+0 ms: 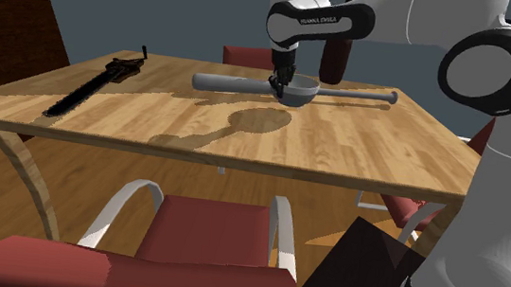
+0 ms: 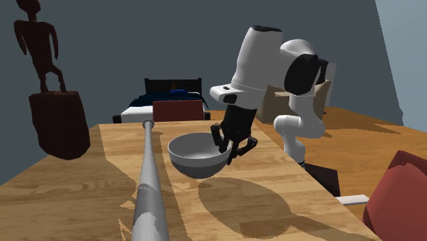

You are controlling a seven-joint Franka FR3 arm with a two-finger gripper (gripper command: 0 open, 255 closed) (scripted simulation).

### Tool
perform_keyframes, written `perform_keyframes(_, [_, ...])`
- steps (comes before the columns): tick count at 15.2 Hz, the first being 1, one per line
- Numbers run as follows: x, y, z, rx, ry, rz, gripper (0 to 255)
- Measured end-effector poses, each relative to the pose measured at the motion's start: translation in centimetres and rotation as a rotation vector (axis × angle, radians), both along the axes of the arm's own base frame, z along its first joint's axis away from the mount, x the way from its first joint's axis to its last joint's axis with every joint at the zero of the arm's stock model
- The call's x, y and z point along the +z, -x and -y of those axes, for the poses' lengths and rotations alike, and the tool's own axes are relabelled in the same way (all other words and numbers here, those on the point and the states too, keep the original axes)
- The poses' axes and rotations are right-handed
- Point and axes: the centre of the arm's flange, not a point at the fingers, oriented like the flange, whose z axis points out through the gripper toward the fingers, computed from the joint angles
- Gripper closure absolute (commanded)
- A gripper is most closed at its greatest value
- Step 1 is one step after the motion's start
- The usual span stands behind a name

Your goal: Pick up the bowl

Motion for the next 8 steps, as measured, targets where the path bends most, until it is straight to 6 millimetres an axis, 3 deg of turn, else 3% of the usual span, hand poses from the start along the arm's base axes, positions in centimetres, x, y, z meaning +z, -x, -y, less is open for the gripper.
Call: perform_keyframes(8, [4.0, 0.0, -0.1, 0.000, 0.000, 0.000, 255])
